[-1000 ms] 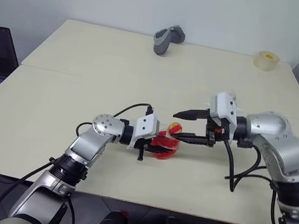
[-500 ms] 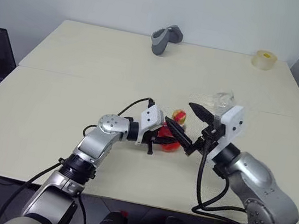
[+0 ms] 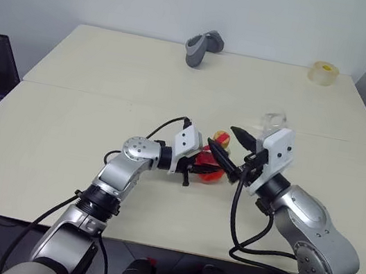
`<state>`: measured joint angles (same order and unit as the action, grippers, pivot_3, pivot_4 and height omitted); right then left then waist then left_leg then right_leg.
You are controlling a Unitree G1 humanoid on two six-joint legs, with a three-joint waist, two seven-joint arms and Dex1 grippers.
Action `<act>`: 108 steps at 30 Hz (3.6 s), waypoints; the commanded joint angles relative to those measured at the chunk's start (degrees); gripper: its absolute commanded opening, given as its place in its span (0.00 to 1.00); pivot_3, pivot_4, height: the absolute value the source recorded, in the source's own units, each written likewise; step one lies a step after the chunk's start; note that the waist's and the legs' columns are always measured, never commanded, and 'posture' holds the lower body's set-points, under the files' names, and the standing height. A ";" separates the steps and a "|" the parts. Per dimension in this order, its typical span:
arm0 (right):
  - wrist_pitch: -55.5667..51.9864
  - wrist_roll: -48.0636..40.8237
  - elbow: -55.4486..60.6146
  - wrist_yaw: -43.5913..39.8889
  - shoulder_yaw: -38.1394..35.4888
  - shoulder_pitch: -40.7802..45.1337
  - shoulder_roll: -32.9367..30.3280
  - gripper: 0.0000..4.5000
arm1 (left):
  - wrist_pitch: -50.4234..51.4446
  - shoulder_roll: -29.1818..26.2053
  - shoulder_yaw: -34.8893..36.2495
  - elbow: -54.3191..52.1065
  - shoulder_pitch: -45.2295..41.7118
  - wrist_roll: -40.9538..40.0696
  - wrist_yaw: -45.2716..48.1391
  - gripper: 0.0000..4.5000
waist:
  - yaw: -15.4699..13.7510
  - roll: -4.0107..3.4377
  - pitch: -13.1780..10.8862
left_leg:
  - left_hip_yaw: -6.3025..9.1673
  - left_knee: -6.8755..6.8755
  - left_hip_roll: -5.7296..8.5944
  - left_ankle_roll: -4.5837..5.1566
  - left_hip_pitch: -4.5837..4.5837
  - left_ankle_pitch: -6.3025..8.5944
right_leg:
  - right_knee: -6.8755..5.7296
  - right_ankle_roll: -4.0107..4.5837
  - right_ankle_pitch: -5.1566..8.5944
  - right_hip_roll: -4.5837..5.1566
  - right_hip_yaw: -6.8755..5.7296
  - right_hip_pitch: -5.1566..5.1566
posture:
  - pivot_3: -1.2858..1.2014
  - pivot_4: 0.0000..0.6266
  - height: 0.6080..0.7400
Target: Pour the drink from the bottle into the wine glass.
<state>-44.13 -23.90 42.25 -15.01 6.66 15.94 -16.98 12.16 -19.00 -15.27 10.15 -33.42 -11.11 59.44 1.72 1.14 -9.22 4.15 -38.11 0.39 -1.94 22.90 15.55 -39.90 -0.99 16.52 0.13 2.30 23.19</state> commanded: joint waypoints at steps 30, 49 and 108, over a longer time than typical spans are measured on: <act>1.22 -10.66 -9.63 -34.68 -6.28 7.87 -20.90 0.89 | 1.04 -1.08 -0.68 -5.60 0.27 -2.90 8.43 0.19 | -0.35 -0.01 -0.05 | 0.02 -0.06 0.02 0.02 0.09 0.01 | 0.07 0.01 0.00 0.07 -0.02 -0.02 | 0.52 0.24 1.00; 2.85 -1.47 0.66 -8.25 -5.50 -0.08 -6.83 0.89 | -2.07 0.97 -1.69 -0.75 -1.80 -1.66 8.96 0.18 | -0.02 -0.04 -0.05 | -0.01 0.00 0.01 0.01 0.00 0.00 | 0.02 0.00 0.00 -0.02 0.02 -0.02 | 0.52 0.24 1.00; 2.43 -11.66 3.11 -9.68 -8.13 -1.80 -15.36 0.89 | -3.12 0.02 -1.77 0.30 -1.59 -1.25 7.96 0.17 | -0.01 -0.03 -0.05 | 0.00 0.01 -0.01 0.02 -0.02 0.00 | 0.02 0.00 0.01 -0.10 0.01 -0.06 | 0.52 0.24 1.00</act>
<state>-42.02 -36.61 44.63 -26.24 -2.14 12.26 -32.89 10.37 -19.28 -17.77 11.60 -33.96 -11.89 67.08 1.71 1.11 -9.27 4.14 -38.11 0.38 -1.91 22.87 15.55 -39.88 -0.99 16.53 0.03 2.32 23.13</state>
